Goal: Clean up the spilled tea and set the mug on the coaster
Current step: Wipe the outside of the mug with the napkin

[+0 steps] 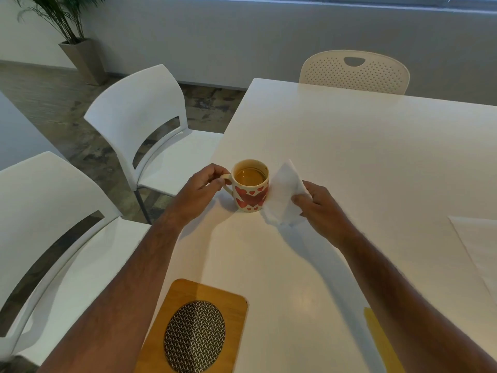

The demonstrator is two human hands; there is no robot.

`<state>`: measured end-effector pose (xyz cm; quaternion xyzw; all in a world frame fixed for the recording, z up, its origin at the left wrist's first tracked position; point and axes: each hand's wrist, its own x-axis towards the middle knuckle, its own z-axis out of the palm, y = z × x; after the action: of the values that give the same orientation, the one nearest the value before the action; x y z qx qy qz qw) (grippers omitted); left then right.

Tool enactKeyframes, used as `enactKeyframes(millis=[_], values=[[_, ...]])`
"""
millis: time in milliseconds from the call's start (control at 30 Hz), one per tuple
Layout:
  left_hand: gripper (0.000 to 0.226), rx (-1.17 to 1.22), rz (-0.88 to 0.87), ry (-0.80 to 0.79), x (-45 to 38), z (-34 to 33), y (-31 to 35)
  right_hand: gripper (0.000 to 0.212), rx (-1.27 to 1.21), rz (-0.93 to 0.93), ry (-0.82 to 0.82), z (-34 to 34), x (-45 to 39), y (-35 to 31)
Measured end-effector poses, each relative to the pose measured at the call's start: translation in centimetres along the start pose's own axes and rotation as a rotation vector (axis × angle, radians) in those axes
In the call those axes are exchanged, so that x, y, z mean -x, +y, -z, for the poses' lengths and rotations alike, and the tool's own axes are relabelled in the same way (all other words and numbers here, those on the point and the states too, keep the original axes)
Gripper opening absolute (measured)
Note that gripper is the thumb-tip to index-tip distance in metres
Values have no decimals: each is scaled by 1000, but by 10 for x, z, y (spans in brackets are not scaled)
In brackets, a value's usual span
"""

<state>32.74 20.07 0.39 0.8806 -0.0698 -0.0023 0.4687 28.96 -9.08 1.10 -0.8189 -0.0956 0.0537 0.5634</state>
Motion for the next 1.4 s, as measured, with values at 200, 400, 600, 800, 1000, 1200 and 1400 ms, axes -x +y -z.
enactKeyframes(millis=[200,400,600,800,1000,1200,1400], values=[[31,29,76,37,-7,-19,6,32,-140,-18,1,-13,-6,-2],[40,221,119,84,-8,-30,13,33,-199,-38,102,-26,-10,0],[43,373,258,212,-5,-46,17,29,-244,-85,151,-22,-9,6],[46,509,256,251,-1,-56,20,32,-264,-84,152,-14,-5,14],[38,607,318,319,1,-60,25,28,-289,-117,178,-13,-4,20],[34,664,305,318,1,-58,32,21,-438,-183,179,-16,-3,22],[28,705,274,347,-1,-53,49,31,-749,-263,159,-26,-8,16]])
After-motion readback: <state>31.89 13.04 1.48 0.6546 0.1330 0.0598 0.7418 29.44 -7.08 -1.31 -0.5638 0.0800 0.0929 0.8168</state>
